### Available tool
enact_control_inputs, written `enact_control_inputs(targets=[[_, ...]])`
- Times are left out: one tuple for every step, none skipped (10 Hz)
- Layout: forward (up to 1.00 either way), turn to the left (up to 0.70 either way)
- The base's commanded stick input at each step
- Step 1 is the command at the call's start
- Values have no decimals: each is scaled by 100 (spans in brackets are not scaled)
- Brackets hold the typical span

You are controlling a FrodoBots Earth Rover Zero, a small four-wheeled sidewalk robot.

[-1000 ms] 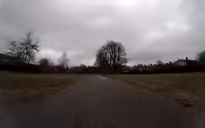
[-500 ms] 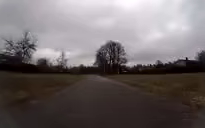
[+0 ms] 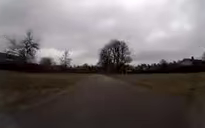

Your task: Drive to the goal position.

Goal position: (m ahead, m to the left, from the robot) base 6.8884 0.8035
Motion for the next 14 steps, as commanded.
enact_control_inputs(targets=[[100,0],[100,0],[100,0],[100,0],[100,0],[100,0],[100,0],[100,0],[100,0],[100,0],[100,0],[100,0],[100,0],[100,0]])
